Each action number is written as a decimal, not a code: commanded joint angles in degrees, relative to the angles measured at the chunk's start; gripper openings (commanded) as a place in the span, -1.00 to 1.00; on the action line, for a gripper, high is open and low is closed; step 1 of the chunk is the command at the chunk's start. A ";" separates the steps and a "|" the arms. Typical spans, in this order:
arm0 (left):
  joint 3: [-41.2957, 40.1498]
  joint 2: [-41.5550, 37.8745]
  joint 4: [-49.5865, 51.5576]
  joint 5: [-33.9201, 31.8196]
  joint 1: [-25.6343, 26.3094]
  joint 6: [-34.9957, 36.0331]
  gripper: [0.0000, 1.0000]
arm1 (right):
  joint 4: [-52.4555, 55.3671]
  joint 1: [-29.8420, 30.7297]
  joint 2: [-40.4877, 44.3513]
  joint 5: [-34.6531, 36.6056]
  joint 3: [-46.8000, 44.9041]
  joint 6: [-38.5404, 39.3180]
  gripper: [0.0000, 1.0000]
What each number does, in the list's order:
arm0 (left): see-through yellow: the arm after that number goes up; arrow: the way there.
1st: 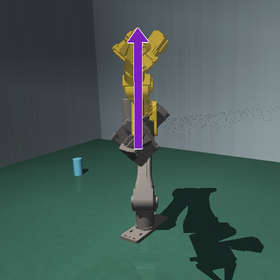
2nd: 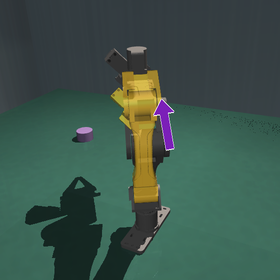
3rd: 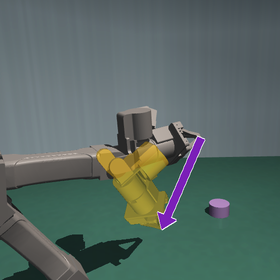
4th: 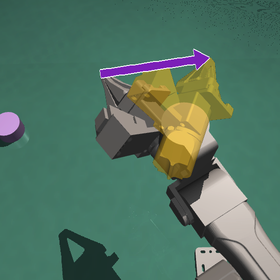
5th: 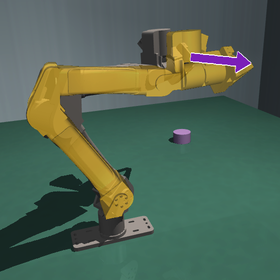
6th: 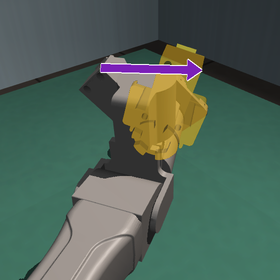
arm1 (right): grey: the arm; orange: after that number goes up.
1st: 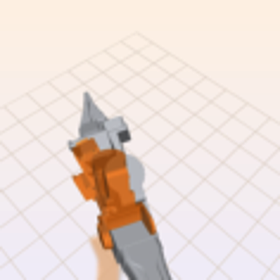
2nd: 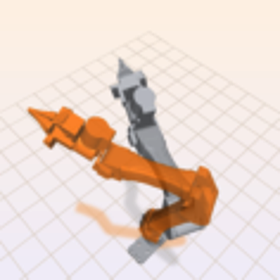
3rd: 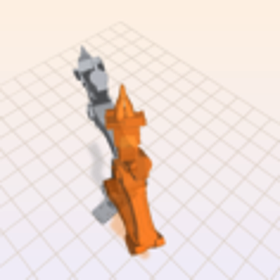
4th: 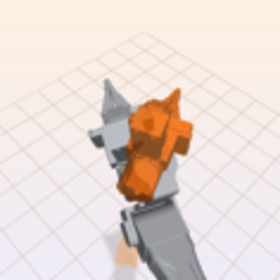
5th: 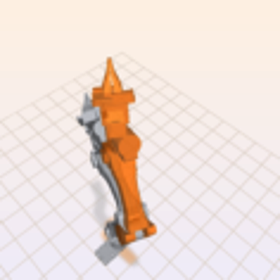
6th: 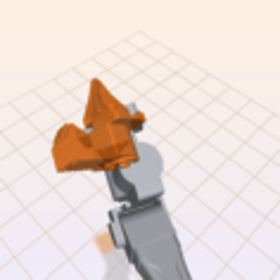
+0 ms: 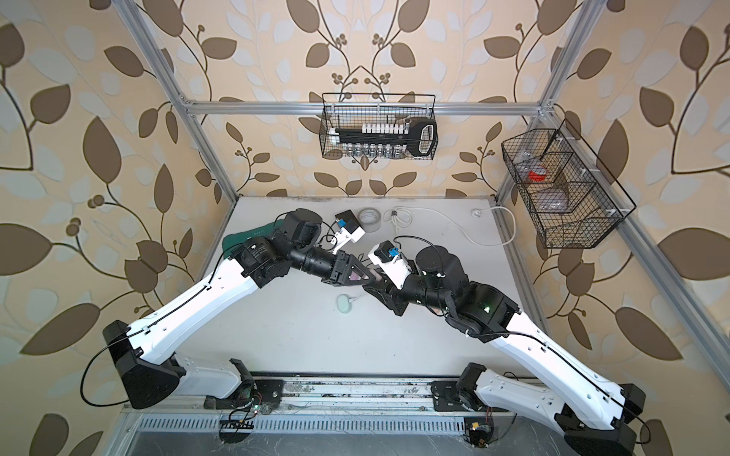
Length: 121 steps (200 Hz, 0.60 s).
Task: Charge the bluetooth headset
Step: Adjust the plug.
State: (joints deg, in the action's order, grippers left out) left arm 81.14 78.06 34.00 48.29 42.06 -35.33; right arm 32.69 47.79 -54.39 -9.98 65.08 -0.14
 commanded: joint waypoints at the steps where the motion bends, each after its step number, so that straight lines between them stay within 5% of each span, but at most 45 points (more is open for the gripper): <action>1: 0.26 -0.42 -1.90 2.45 0.48 0.71 -0.40 | -2.63 0.21 0.78 -1.51 -1.11 -0.16 -0.33; 46: 0.42 -0.26 -1.36 1.24 0.48 1.77 -0.81 | -2.00 0.28 0.78 -0.95 -1.53 -0.39 -0.20; 72: 0.89 -0.28 0.74 -0.91 0.48 3.92 -0.83 | -0.44 0.23 0.87 0.58 -1.90 -1.36 0.16; 121: 3.55 1.19 9.55 -7.88 0.48 10.65 -0.89 | 3.74 0.20 3.31 3.80 -3.28 -3.10 0.32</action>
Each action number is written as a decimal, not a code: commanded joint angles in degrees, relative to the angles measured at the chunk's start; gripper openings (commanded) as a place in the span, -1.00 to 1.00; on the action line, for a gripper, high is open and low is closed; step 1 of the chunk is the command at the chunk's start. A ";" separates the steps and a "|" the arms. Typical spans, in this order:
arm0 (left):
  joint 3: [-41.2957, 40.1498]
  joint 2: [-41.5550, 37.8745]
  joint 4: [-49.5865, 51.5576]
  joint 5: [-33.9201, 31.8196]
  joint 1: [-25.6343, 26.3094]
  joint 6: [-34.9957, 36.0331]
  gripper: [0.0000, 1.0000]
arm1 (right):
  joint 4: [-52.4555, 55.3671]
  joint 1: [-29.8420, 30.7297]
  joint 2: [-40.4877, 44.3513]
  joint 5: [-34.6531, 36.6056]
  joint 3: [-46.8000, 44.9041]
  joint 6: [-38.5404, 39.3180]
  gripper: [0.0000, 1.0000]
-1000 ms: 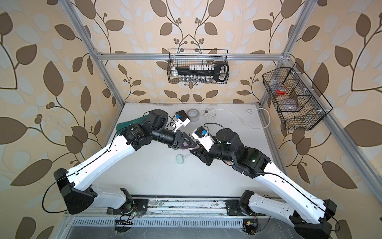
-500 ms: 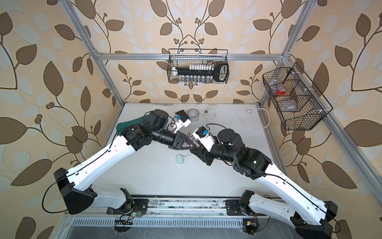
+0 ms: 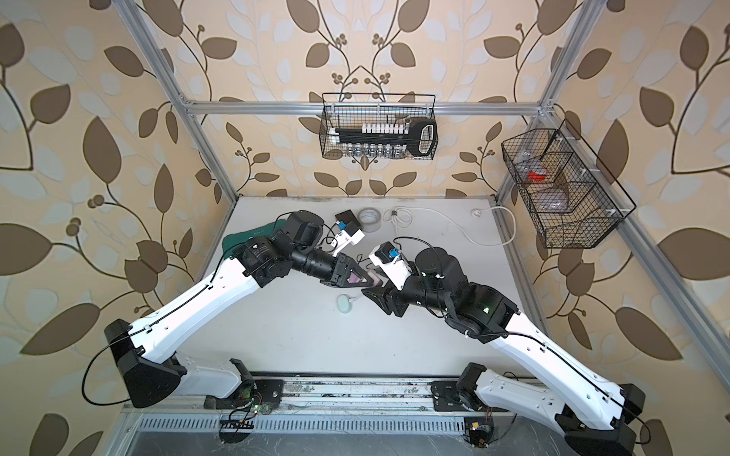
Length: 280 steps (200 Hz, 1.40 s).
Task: Charge the bluetooth headset
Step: Adjust the plug, then move the socket to the center of the board.
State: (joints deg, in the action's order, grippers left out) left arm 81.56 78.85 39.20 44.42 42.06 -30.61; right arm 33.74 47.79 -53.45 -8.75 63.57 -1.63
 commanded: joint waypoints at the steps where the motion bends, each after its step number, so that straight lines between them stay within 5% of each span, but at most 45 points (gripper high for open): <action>1: 3.24 0.42 4.55 -4.22 0.48 6.01 -0.89 | 2.71 0.24 2.46 2.63 -1.82 -1.70 0.33; 7: 3.66 0.56 5.82 -5.73 0.48 6.97 -0.89 | 2.91 0.21 3.28 3.36 -2.23 -1.95 0.43; 15: 4.33 0.86 8.00 -8.53 0.48 8.46 -0.88 | 2.91 0.27 4.27 4.44 -2.94 -2.28 0.98; 66: 3.68 2.41 12.21 -19.24 0.74 11.41 -0.93 | 3.84 -0.46 7.16 11.88 -5.91 -8.28 0.96; 119: -0.59 1.75 8.96 -26.23 3.88 8.92 -0.94 | 6.26 -7.08 7.68 15.61 -7.47 -16.13 0.83; 176: -1.14 0.60 8.13 -31.79 6.58 7.98 -0.97 | 10.07 -35.81 4.41 4.25 -9.69 -23.18 0.28; 198: -0.92 0.84 8.17 -34.24 6.89 8.22 -0.98 | 7.98 -44.26 2.31 0.46 -11.85 -24.26 0.21; 226: -1.57 0.48 7.21 -34.84 6.98 8.42 -0.97 | 4.76 -47.33 -1.84 1.98 -13.89 -25.13 0.18; 260: -1.66 0.71 7.12 -34.54 6.98 8.73 -0.97 | -2.23 -49.33 -8.16 2.37 -16.59 -27.74 -0.17; 280: -1.93 0.53 7.04 -34.23 6.98 8.66 -0.97 | -5.36 -49.47 -12.32 3.41 -16.97 -27.90 -0.21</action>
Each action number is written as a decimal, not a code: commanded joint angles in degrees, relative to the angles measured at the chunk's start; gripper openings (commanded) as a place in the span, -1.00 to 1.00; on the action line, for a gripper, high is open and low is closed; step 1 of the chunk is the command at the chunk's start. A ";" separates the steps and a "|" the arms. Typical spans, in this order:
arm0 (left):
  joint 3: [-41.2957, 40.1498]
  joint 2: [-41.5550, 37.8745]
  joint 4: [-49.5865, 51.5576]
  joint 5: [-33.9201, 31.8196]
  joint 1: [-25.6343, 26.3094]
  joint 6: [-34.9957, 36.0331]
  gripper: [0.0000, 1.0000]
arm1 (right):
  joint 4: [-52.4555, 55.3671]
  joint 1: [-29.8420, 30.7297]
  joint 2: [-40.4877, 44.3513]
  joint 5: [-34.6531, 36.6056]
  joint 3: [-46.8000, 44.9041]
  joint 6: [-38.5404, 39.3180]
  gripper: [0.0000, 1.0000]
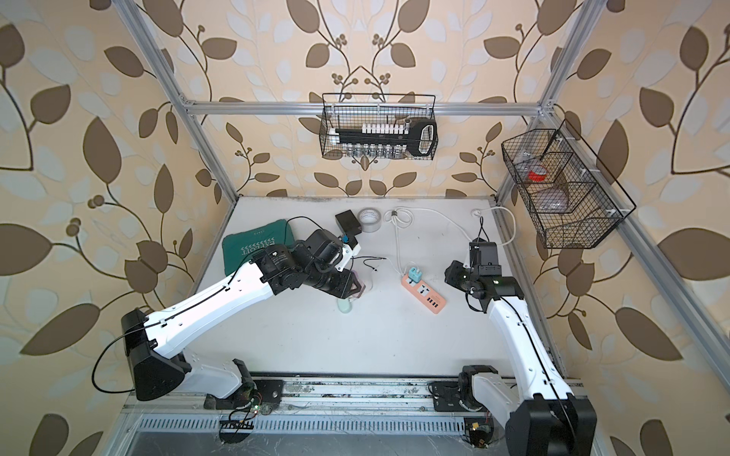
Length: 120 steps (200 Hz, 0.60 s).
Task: Charge the bluetooth headset
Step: Move the socket to the center of the board.
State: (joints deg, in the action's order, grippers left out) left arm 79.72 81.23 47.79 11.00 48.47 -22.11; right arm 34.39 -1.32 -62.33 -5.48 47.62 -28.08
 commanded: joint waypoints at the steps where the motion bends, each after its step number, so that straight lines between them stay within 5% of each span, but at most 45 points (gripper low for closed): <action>1: -0.18 -1.86 -1.60 -0.81 0.58 0.14 -0.97 | -6.23 -0.40 -3.65 0.21 -1.07 -1.41 -0.22; 120: -0.84 0.39 -5.09 0.52 0.75 -0.13 -0.96 | -17.15 -2.81 -20.79 -2.95 -7.56 -1.98 -0.27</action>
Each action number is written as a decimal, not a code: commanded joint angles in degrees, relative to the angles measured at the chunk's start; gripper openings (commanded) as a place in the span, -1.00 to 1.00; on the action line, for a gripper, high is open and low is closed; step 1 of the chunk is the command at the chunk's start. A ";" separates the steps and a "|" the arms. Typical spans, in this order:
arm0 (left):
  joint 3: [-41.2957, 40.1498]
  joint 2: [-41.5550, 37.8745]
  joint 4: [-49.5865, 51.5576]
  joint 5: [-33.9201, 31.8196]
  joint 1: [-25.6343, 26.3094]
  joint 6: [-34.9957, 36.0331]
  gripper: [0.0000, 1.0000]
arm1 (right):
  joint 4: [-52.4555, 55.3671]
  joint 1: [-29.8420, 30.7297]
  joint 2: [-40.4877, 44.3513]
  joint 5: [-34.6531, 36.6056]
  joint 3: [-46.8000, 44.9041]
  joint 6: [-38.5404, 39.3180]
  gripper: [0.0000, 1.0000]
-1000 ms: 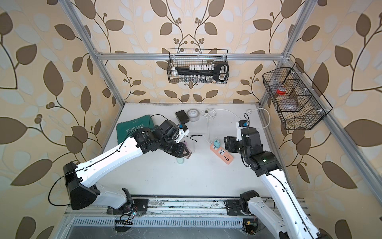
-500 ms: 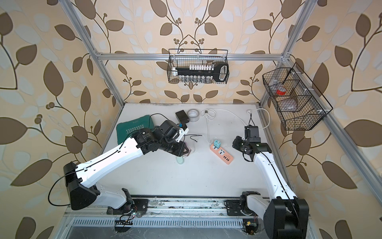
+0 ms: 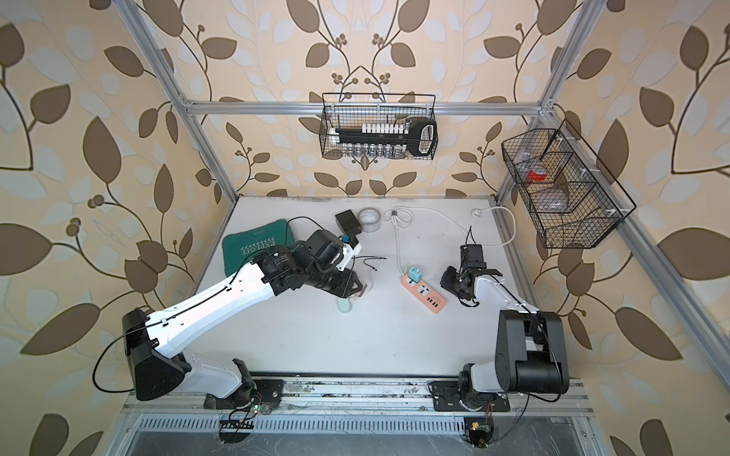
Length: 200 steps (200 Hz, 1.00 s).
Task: Charge the bluetooth headset
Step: Move the socket to the center of the board.
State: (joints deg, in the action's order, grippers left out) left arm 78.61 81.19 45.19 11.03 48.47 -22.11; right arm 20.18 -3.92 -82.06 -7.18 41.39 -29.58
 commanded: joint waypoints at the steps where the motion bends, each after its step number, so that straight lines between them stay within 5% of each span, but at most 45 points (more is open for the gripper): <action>1: 0.25 0.49 -2.57 0.54 0.75 -0.17 -0.96 | -3.08 -0.21 -1.11 -1.30 -1.36 -0.43 -0.27; 105: 2.19 9.35 -8.27 0.65 4.17 0.71 -0.98 | -7.70 0.91 0.76 -11.72 -8.02 -3.50 -0.27; 200: 9.39 19.92 -9.47 -1.12 6.63 5.45 -1.00 | -10.51 5.59 1.19 -13.64 -10.16 -5.82 -0.25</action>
State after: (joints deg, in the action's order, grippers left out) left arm 84.82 99.39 37.28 11.40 54.26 -19.97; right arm 9.58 1.39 -81.08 -19.97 32.49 -34.76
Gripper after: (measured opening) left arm 0.276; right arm 0.370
